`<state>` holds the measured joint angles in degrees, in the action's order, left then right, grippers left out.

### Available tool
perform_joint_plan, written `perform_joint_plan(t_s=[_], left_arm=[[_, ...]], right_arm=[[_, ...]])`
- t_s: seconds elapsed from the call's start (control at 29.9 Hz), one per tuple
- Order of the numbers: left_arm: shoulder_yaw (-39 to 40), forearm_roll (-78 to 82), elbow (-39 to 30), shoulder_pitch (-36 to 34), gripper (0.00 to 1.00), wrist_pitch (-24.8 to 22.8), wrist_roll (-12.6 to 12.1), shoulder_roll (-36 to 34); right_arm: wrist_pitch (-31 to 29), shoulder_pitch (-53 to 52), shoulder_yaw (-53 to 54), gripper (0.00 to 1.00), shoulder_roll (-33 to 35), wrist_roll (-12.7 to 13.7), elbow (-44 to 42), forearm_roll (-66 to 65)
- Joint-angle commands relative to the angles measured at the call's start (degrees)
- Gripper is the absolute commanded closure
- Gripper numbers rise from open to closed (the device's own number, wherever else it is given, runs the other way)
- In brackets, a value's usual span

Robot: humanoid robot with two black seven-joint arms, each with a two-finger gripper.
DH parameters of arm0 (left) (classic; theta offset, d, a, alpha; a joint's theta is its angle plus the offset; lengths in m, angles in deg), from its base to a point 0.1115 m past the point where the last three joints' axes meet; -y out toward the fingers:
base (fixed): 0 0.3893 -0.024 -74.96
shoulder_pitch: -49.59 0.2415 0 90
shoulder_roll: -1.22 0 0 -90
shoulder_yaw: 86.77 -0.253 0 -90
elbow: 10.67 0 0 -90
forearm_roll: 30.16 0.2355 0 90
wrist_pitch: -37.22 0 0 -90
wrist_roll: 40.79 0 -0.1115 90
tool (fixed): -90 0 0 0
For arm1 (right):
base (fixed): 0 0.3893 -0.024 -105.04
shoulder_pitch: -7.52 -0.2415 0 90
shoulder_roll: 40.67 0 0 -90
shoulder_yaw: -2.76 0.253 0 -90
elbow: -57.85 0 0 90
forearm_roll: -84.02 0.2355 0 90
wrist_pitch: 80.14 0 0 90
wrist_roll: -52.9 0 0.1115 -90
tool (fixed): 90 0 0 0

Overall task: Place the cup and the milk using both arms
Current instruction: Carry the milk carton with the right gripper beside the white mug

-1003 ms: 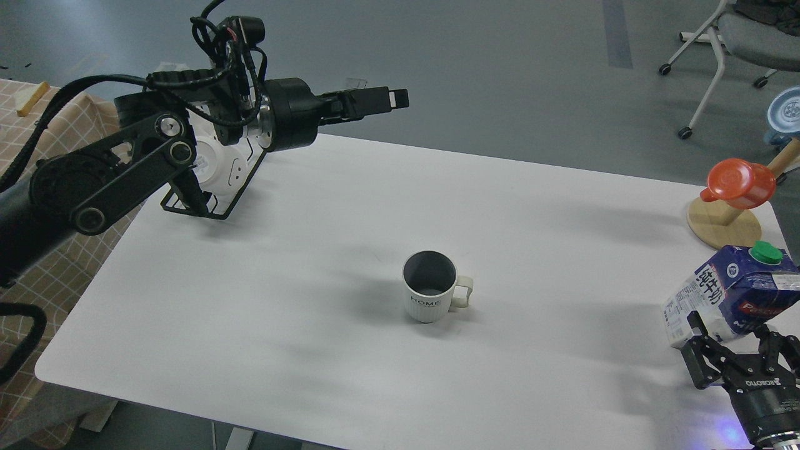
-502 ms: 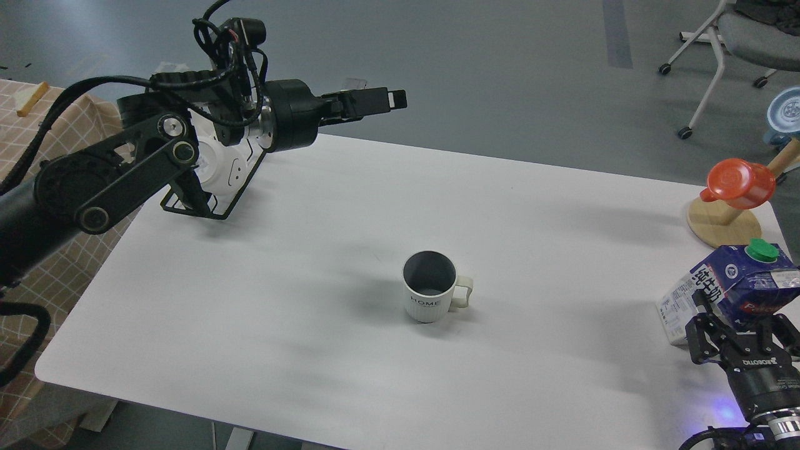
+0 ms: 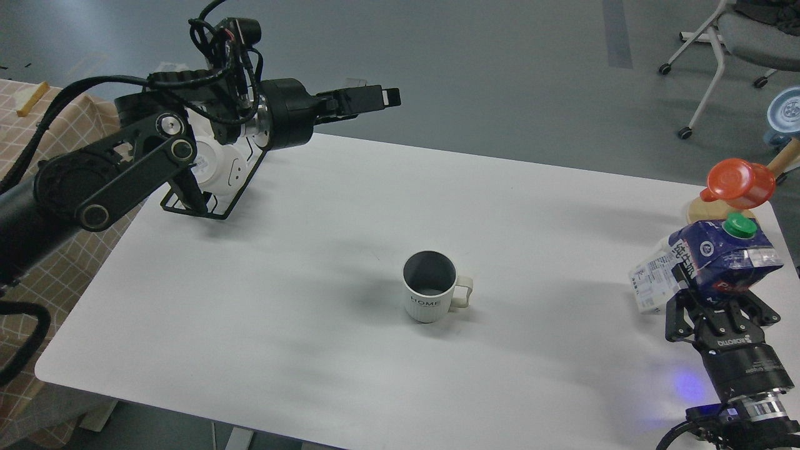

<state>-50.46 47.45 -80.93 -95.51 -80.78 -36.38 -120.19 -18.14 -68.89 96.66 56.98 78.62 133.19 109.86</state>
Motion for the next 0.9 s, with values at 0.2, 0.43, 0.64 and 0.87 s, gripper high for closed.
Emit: perform_joint_plan(t_s=[0.2,0.43,0.64,0.87], left_arm=[[-0.1,0.0,0.1,0.3,0.03,0.0,0.0,-0.5],[-0.2,0.0,0.2,0.3,0.03,0.0,0.0,-0.7],[-0.2,0.0,0.2,0.3,0.03,0.0,0.0,-1.1],[-0.1,0.0,0.2,1.0,0.03,0.0,0.0,-1.1]], right_arm=[[0.0,-5.0,-14.3,0.83,-3.6,-0.4,1.8,-6.0],[0.0,-10.2,-17.4,0.82,-7.6,-0.2,-3.8,-7.9],[0.0,-10.6,-20.0,0.8,-7.6,-0.4,-5.9,-8.3],[0.0,-11.0,-19.8,0.72,-7.6,-0.6,-9.3,-10.8]])
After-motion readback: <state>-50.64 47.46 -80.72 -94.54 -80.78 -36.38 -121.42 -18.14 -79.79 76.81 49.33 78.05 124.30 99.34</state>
